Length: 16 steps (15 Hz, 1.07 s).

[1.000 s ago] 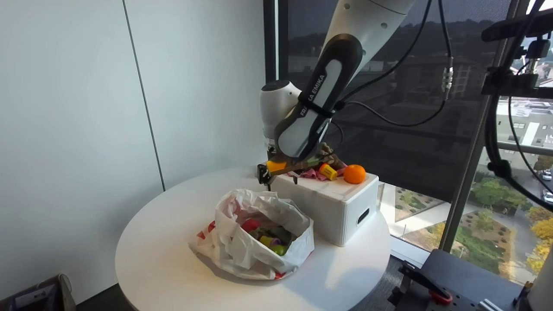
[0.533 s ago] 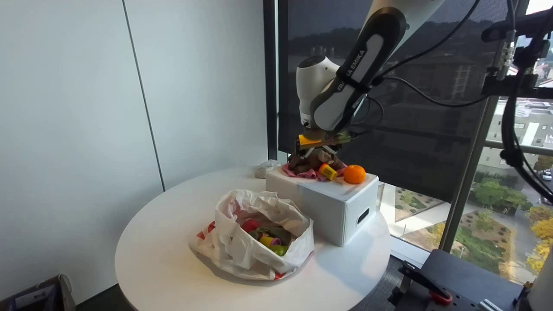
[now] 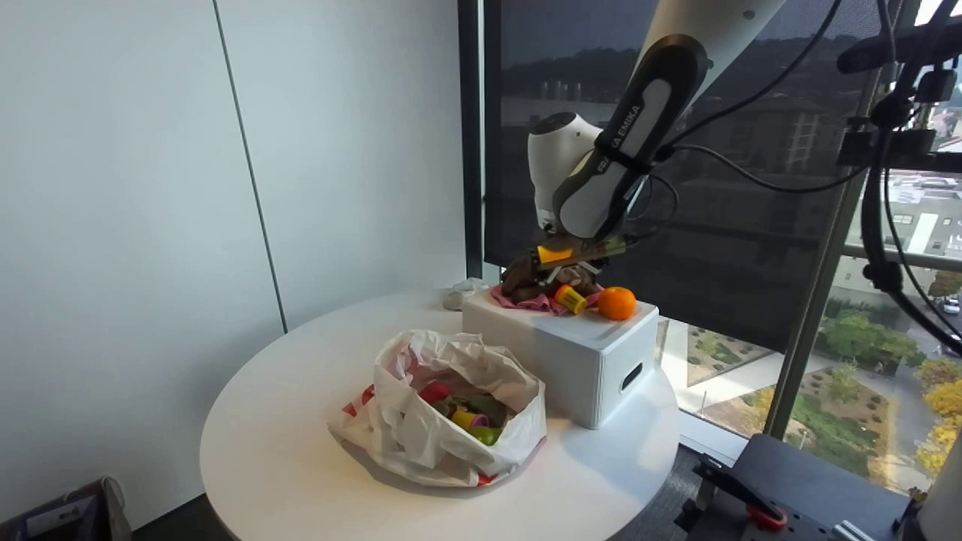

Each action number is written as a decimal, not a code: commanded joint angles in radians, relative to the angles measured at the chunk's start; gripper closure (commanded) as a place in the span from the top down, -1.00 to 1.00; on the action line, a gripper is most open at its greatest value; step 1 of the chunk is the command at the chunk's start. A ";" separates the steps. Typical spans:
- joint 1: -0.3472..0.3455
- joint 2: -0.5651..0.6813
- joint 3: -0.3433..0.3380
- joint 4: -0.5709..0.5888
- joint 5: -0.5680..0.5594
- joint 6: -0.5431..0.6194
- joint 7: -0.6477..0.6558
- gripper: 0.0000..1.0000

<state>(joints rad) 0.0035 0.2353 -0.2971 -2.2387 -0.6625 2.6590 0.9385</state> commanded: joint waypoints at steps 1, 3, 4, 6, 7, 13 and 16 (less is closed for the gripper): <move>-0.024 0.071 0.000 0.063 -0.029 0.045 -0.034 1.00; -0.017 0.124 -0.014 0.099 -0.039 0.076 -0.010 1.00; -0.006 0.158 -0.032 0.121 -0.060 0.098 0.015 1.00; -0.005 0.205 -0.046 0.151 -0.056 0.120 0.014 1.00; -0.005 0.228 -0.054 0.163 -0.046 0.131 0.008 1.00; -0.003 0.245 -0.063 0.143 0.043 0.184 -0.035 0.02; 0.027 0.199 -0.077 0.099 0.068 0.195 -0.037 -0.44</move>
<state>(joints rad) -0.0037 0.4825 -0.3484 -2.0895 -0.6252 2.8224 0.9218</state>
